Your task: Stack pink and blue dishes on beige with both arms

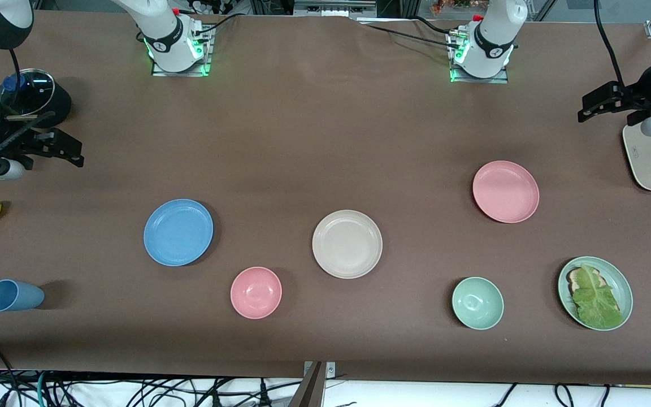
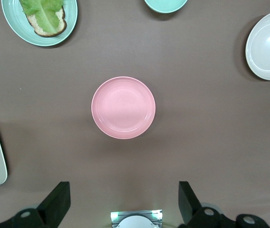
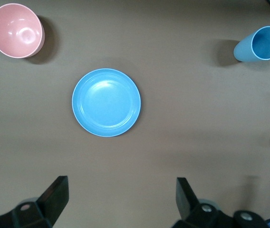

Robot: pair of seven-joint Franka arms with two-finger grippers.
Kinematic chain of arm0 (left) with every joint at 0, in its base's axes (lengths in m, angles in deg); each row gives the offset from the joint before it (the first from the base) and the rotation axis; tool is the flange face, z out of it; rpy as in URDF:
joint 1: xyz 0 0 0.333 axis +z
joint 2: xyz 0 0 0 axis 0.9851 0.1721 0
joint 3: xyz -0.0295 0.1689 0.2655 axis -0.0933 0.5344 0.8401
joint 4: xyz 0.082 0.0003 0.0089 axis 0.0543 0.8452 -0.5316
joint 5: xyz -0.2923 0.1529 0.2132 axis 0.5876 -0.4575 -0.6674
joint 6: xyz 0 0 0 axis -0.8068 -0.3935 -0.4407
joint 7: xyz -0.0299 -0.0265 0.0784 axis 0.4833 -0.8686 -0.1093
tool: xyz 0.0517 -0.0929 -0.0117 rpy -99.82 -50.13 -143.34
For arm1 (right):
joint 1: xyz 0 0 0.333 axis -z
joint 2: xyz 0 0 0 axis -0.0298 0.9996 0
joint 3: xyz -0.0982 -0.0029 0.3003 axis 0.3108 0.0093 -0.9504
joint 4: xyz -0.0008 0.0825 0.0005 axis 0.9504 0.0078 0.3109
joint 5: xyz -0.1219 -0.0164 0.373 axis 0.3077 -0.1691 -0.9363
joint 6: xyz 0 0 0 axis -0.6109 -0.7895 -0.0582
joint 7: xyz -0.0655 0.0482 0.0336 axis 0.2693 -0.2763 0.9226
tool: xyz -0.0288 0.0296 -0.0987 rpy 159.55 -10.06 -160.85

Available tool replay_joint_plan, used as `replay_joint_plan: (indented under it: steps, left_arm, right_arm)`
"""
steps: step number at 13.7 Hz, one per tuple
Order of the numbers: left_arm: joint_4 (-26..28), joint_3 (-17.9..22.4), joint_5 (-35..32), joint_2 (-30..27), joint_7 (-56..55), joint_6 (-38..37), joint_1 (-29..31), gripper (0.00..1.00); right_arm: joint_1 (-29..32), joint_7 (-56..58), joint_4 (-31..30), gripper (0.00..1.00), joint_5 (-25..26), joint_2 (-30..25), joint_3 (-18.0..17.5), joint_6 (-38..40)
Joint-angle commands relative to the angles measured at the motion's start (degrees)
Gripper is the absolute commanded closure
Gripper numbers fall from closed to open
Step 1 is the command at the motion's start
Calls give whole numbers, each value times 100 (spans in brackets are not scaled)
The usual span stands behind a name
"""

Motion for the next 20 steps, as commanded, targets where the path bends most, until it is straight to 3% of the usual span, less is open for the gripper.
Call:
replay_joint_plan:
  steps: [1,20]
  left_arm:
    - [-92,-11,7,34,139,0,50,0]
    - [-189,-11,16,95,131,0,32,0]
  right_arm:
    - [17,-63,-24,0,-19,-73,-25,88]
    - [17,-54,29,0,-19,-38,-16,88]
